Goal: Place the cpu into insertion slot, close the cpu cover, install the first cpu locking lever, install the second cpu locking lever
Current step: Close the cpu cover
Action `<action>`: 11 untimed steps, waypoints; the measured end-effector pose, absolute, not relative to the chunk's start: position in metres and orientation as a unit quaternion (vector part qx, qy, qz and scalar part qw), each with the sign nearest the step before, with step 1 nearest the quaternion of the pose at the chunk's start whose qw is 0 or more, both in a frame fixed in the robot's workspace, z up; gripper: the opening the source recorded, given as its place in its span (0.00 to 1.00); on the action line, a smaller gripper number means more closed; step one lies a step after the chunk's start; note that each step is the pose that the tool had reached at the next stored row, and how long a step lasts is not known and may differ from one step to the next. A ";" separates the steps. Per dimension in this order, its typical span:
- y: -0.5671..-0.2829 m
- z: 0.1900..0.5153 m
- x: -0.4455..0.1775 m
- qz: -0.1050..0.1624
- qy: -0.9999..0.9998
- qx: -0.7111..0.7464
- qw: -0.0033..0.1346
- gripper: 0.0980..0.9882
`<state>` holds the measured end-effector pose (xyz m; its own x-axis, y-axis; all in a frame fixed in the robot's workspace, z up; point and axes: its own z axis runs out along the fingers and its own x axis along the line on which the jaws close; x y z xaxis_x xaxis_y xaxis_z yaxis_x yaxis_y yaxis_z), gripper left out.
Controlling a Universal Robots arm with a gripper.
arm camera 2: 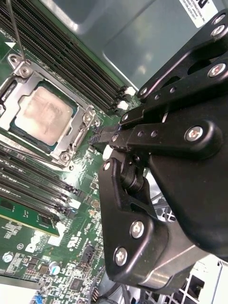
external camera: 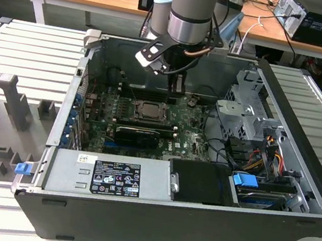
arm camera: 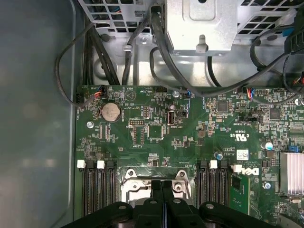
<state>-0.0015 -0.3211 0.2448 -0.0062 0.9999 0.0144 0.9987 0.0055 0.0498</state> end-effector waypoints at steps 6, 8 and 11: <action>-0.321 0.234 -0.010 0.023 0.709 0.705 0.012 0.01; -0.321 0.231 -0.014 0.023 0.709 0.705 0.012 0.01; -0.321 0.230 -0.028 0.024 0.709 0.705 0.011 0.01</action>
